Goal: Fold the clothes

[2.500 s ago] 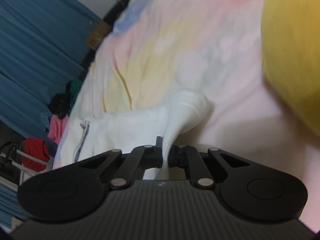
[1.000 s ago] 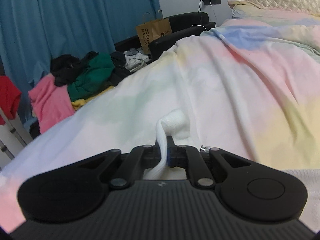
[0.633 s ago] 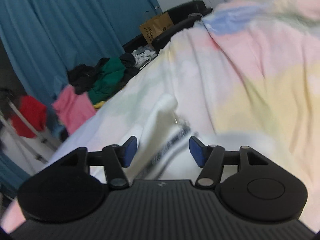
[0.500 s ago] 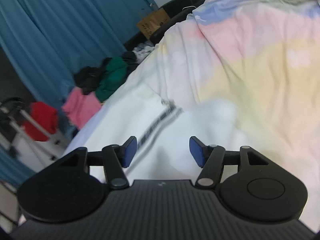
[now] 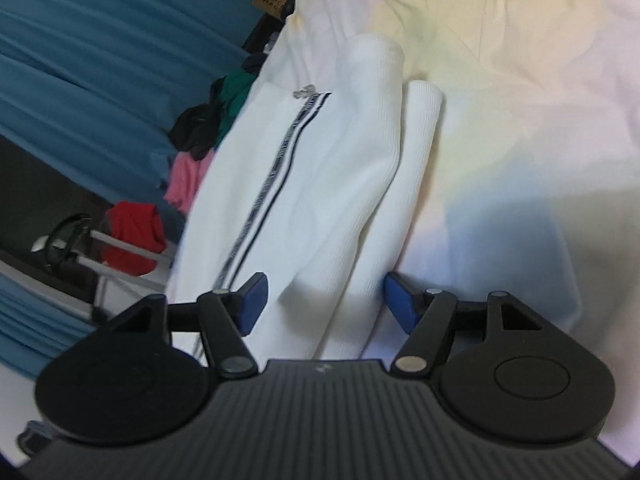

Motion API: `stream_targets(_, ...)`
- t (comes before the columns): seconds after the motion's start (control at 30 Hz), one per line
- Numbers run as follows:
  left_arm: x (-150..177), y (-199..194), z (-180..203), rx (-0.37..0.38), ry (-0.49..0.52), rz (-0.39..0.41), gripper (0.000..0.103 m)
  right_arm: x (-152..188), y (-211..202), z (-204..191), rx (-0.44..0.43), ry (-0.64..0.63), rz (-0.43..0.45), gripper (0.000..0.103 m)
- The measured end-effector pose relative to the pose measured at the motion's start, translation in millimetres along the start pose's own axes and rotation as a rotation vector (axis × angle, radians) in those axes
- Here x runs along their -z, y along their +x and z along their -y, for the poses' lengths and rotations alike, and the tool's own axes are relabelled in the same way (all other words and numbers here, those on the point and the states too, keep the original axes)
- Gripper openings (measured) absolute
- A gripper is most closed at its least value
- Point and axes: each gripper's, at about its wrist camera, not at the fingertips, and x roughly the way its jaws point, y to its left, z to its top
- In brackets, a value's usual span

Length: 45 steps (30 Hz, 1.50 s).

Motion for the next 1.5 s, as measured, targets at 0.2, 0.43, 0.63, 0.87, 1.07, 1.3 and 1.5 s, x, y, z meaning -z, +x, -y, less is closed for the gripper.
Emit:
stream_targets(0.2,-6,16,11,-0.049,0.074,0.08,0.04,-7,30,-12,0.038,-0.098,0.108,0.039)
stream_targets(0.43,-21,3,3,0.044,-0.032,0.091,0.011,-13,25,-8,0.047,-0.076,0.185,0.011)
stream_targets(0.63,-15,-48,14,0.091,0.043,0.126,0.009,-20,-11,-10,-0.009,-0.098,0.182,0.01)
stream_targets(0.87,-6,-140,11,0.11,0.069,0.171,0.009,-22,-60,14,-0.001,-0.021,0.115,0.01)
stream_targets(1.07,-2,-214,-18,0.1,0.007,0.159,0.009,-15,-115,35,-0.019,0.016,0.072,0.01)
stream_targets(1.3,1,-233,-45,-0.102,0.067,0.047,0.014,-7,-133,63,0.03,0.078,-0.026,0.011)
stream_targets(1.5,9,-243,-51,-0.215,0.138,0.011,0.04,-4,-127,71,0.054,0.132,-0.068,0.013)
